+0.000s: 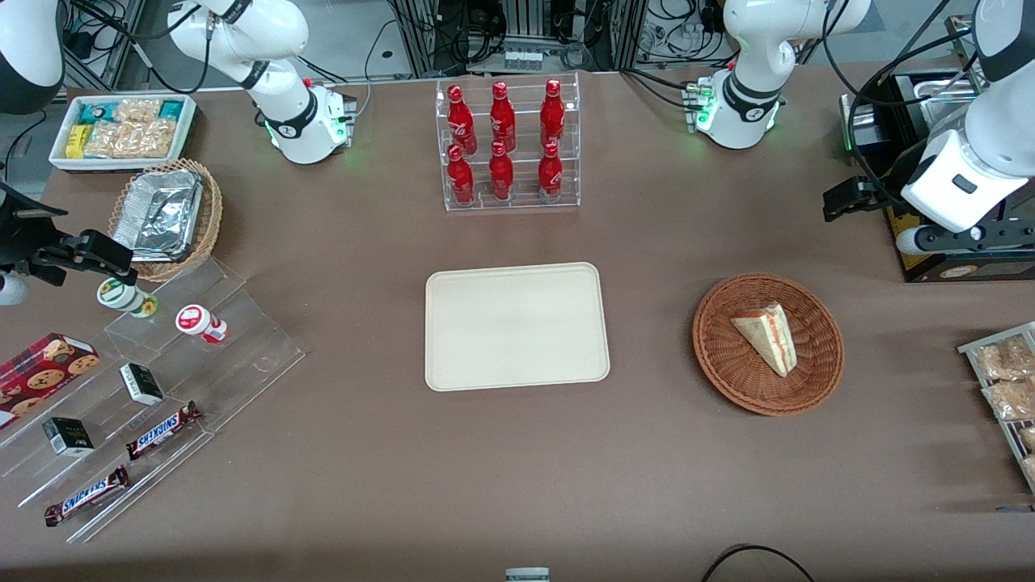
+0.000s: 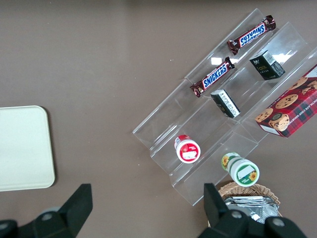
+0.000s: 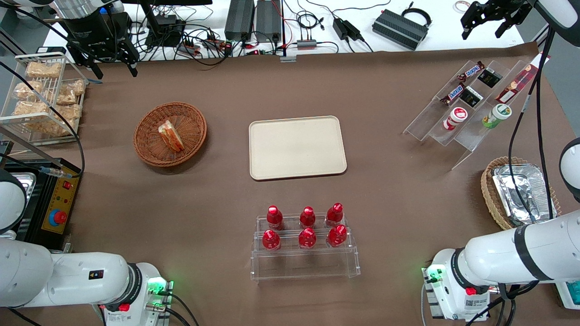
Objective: Place sandwich from basket to tray
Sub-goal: 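Move the left gripper over the wrapped sandwich in the wicker basket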
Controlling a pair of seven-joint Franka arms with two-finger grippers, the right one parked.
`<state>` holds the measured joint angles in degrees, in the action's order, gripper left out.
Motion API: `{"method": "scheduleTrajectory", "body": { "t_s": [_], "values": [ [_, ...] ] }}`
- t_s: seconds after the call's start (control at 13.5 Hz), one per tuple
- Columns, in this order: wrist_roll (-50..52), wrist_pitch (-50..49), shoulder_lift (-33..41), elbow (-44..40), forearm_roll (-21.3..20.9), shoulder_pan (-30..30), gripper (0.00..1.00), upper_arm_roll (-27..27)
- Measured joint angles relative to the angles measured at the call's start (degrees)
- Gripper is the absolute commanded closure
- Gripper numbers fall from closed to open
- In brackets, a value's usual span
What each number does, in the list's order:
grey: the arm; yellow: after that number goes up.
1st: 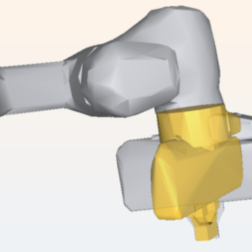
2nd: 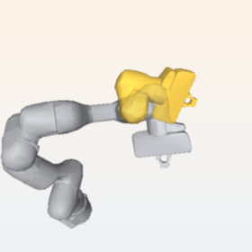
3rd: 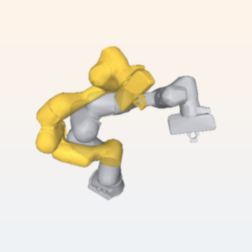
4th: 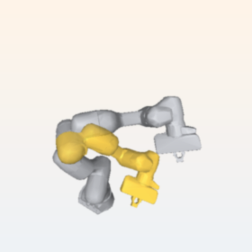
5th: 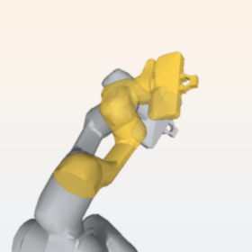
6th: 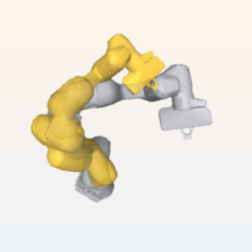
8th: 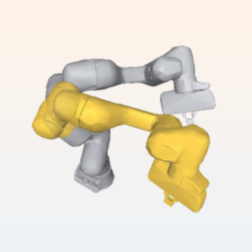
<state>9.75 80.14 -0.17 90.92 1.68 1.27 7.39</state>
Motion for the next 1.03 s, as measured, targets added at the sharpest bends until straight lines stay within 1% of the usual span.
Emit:
{"method": "scheduleTrajectory", "body": {
  "t_s": [0.44,1.03],
  "values": [
    [0.09,1.79,-0.32,1.45,-0.02,0.0,0.0,0.0],
    [0.09,15.85,-0.77,13.87,-0.28,0.03,0.0,-0.01]
  ]
}}
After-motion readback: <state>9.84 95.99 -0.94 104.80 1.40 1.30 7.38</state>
